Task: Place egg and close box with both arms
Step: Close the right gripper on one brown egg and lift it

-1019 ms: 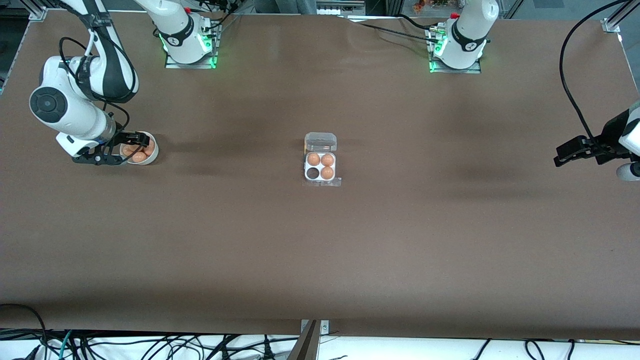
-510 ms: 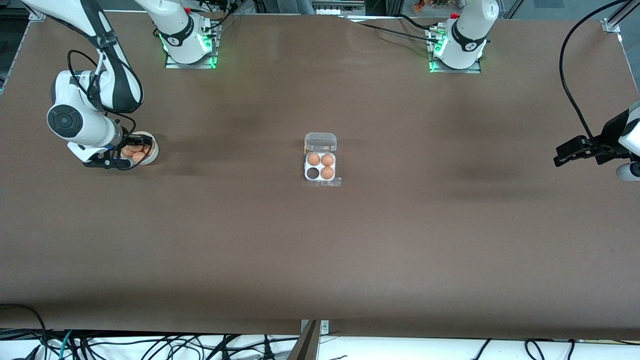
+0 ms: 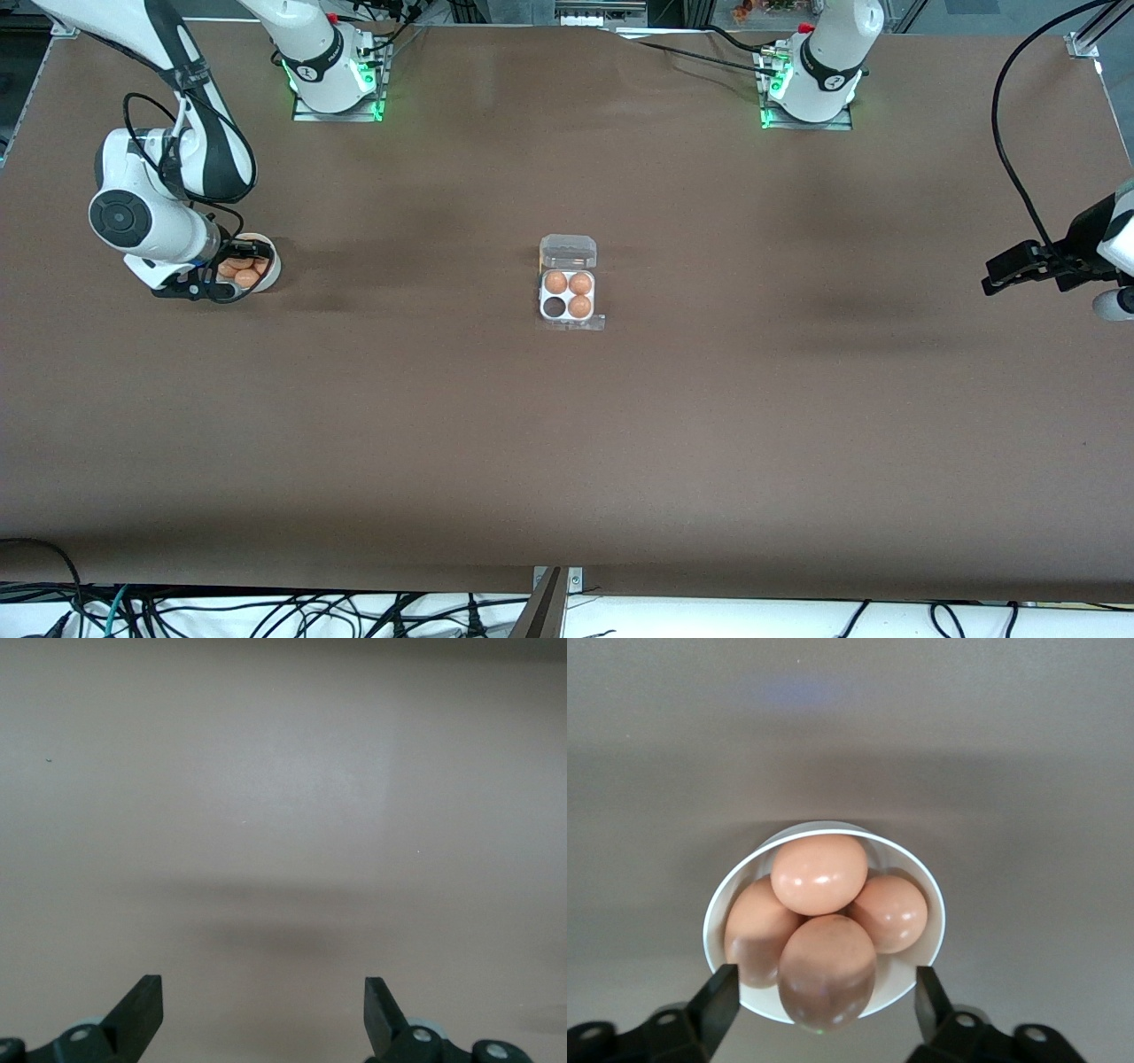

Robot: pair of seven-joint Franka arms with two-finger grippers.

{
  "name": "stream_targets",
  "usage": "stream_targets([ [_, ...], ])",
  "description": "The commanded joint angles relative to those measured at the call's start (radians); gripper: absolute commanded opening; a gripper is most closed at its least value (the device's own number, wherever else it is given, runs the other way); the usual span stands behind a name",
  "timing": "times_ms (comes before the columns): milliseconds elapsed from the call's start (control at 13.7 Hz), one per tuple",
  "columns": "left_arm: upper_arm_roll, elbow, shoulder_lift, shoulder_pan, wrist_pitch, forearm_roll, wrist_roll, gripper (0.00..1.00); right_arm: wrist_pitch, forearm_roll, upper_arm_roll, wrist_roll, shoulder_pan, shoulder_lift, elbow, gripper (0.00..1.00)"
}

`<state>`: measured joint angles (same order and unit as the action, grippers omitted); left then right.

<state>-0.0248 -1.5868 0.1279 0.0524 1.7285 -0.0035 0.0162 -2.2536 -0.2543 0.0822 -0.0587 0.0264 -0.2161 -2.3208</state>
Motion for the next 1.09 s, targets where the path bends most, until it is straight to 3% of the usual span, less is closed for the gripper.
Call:
stream_targets([
  [0,0.003,0.033,0.013,0.006,-0.018,0.022,-0.019,1.0,-0.006,-0.017,-0.002,0.011,0.004,-0.015,0.015,0.8],
  [364,0.003,0.033,0.013,0.007,-0.018,0.022,-0.021,1.0,-0.006,-0.019,-0.002,0.014,0.004,-0.022,0.024,0.59],
  [1019,0.005,0.033,0.013,0.007,-0.018,0.022,-0.019,1.0,0.003,-0.019,-0.004,0.014,0.006,-0.043,0.046,0.39],
])
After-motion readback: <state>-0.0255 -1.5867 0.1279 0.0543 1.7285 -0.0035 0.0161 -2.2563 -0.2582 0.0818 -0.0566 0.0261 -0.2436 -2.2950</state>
